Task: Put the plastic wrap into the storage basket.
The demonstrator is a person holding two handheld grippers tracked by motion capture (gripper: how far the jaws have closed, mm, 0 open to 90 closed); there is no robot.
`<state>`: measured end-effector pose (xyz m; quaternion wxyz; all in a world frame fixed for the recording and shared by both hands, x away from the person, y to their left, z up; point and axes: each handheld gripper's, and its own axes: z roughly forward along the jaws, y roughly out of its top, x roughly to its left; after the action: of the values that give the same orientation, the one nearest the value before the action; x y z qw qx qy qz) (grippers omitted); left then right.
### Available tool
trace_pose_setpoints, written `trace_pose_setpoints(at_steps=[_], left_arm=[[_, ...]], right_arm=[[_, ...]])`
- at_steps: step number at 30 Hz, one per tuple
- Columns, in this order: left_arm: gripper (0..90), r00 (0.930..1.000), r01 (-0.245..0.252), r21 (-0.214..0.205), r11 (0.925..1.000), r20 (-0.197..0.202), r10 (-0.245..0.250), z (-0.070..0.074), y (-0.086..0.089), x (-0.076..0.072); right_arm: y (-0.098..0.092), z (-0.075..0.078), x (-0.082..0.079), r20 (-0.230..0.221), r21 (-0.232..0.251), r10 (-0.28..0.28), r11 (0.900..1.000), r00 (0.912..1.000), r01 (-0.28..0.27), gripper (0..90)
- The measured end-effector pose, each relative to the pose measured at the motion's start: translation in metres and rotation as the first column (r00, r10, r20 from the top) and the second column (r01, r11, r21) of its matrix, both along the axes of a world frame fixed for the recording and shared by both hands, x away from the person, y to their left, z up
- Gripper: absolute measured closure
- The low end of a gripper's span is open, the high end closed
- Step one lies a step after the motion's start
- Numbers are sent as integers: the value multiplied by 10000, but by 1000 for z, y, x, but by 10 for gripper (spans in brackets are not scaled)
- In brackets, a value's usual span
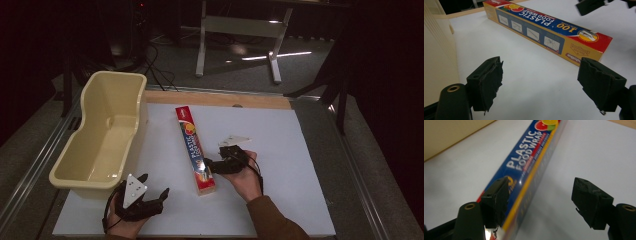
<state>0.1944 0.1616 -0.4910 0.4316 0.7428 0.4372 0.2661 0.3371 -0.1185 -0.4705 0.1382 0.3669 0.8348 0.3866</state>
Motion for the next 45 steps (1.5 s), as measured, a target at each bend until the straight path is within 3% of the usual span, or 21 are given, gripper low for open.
trace_pose_setpoints(at_steps=[12, 21, 26, 29, 33, 37, 41, 45], left_arm=[[195, 10000, 71, -6, 10000, 14, -71, 0, -1, 0], [195, 9999, 108, -30, 9999, 18, -108, 0, -1, 0], [195, 9999, 115, -54, 9999, 22, -115, 1, -1, 0], [195, 10000, 93, -110, 9999, 23, -93, 1, 0, -1], [195, 10000, 79, -155, 9998, 35, -78, 1, 1, -1], [195, 9999, 108, -157, 9998, 39, -107, 1, 1, -1], [195, 9999, 100, -140, 9999, 44, -99, 1, 1, -2], [195, 10000, 57, -150, 9999, 31, -57, 1, 2, -2]], right_arm=[[42, -10, 37, -518, -601, -59, 9982, 9986, 28, 210], [70, -15, 58, -800, -896, -200, 9959, 9966, 128, 196], [87, -22, 69, -1104, -1640, -251, 9864, 9936, 67, 213], [93, -27, 76, -1587, -1789, -577, 9834, 9856, 288, 235], [105, -28, 81, -1601, -2637, -882, 9636, 9831, 435, 239], [112, -31, 87, -1972, -3200, -1174, 9461, 9733, 493, 257], [113, -31, 94, -2836, -3297, -1515, 9427, 9469, 520, 285], [109, -27, 97, -3409, -3311, -1834, 9414, 9220, 648, 342]])
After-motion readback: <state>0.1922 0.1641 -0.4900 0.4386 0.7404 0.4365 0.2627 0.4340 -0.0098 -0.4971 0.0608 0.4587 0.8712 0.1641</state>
